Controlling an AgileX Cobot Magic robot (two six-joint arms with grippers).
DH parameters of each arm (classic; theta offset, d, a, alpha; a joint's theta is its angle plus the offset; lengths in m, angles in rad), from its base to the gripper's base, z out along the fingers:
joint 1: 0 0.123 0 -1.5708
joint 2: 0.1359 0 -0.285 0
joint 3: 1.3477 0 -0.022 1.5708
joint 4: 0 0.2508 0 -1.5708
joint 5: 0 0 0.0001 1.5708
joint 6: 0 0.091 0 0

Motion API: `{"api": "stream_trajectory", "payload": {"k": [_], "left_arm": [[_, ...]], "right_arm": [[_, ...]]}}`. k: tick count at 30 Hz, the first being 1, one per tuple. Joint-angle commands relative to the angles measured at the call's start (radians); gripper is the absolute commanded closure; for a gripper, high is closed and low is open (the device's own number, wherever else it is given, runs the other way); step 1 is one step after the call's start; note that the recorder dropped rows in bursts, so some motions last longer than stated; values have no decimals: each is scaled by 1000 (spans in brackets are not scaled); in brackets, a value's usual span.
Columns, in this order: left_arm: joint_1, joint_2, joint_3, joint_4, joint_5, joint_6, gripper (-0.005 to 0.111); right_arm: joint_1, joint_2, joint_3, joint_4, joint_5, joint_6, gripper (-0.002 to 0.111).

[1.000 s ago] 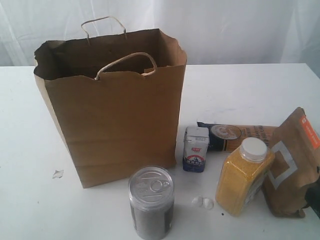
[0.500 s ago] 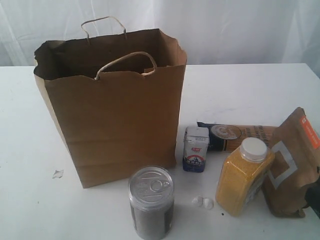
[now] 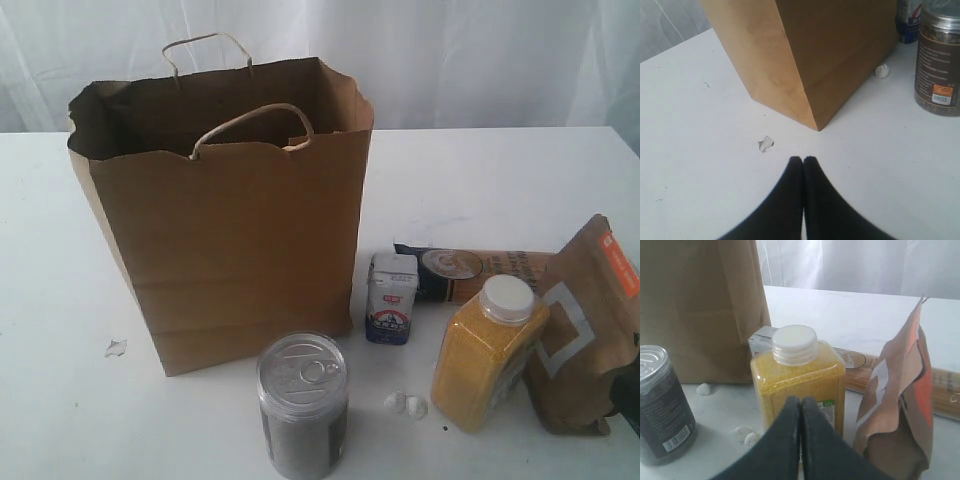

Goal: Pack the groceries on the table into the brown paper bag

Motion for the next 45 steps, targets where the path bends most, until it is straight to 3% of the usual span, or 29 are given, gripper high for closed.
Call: {"api": "stream_trajectory", "payload": {"k": [1, 18, 21, 24, 26, 38, 45], "left_arm": [[-1, -4, 4, -3, 4, -2, 106], [-1, -4, 4, -3, 4, -2, 106], [-1, -4, 4, -3, 4, -2, 106], [-1, -4, 4, -3, 4, -2, 106], [-1, -4, 4, -3, 4, -2, 106], [-1, -4, 4, -3, 4, -2, 106], [-1, -4, 4, -3, 4, -2, 106]], "right_arm": [[-6, -6, 4, 1, 0, 5, 108], [-6, -6, 4, -6, -6, 5, 108], [-6, -6, 4, -6, -108, 5, 108], [-6, -6, -10, -6, -323, 5, 108], [-6, -6, -46, -6, -354, 5, 108], [-6, -2, -455, -6, -32, 5, 108], [-6, 136, -620, -6, 229, -17, 108]]}}
